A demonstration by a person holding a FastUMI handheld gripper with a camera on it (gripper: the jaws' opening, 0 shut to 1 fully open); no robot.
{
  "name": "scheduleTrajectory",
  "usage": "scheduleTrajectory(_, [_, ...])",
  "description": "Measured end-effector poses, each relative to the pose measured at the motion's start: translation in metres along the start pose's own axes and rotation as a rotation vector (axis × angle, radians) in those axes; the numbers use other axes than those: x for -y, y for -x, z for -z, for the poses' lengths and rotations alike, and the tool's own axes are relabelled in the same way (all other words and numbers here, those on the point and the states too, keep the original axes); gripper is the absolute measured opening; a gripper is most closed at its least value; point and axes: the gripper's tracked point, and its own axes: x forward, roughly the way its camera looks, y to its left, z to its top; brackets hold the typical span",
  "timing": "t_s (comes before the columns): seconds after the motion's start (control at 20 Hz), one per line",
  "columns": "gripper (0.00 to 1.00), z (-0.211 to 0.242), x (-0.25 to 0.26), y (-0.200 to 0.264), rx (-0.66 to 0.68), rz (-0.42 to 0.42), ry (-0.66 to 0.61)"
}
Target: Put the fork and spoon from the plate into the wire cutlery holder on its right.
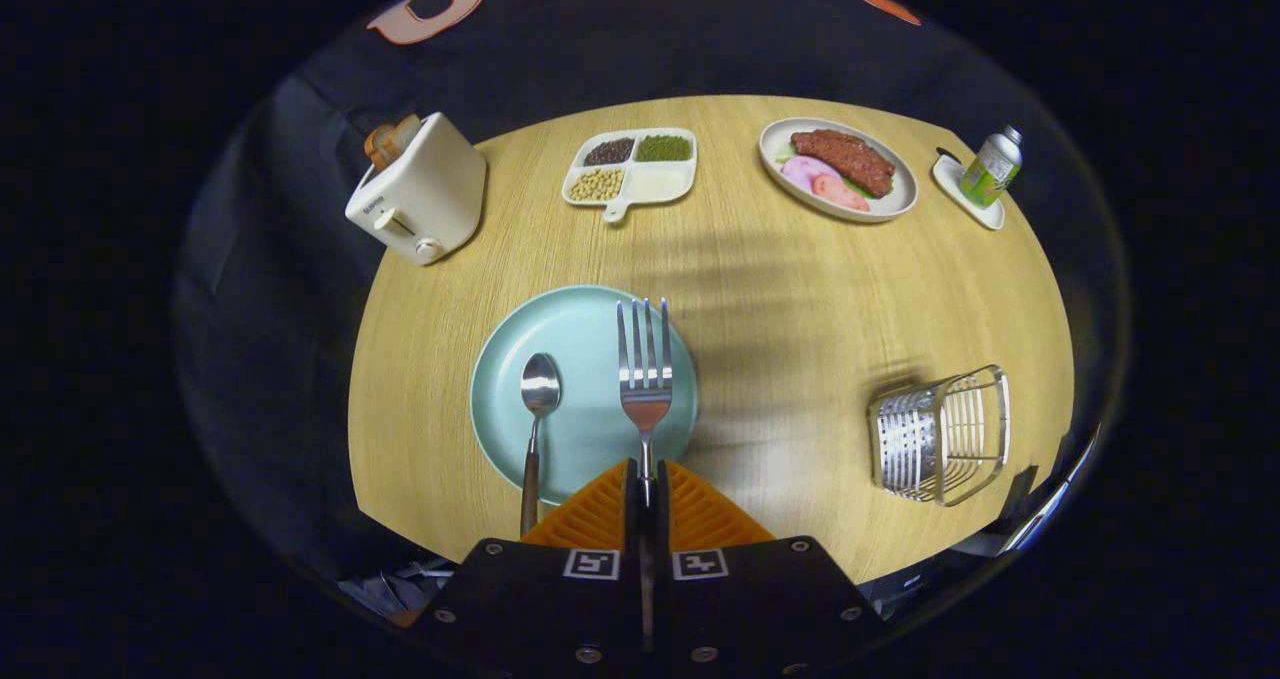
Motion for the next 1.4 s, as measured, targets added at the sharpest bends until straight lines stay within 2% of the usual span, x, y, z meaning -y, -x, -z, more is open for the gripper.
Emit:
scheduleTrajectory(0.35, [0.05,0.004,0.094,0.043,0.033,0.082,-0.078])
scheduleTrajectory(0.65, [0.05,0.031,0.170,0.064,-0.049,0.151,-0.065])
scheduleTrajectory(0.85, [0.05,0.050,0.196,0.059,-0.126,0.161,-0.014])
scheduleTrajectory(1.05, [0.05,0.066,0.202,0.048,-0.202,0.108,-0.046])
scheduleTrajectory(1.4, [0.06,0.053,0.217,0.046,-0.203,0.115,0.030])
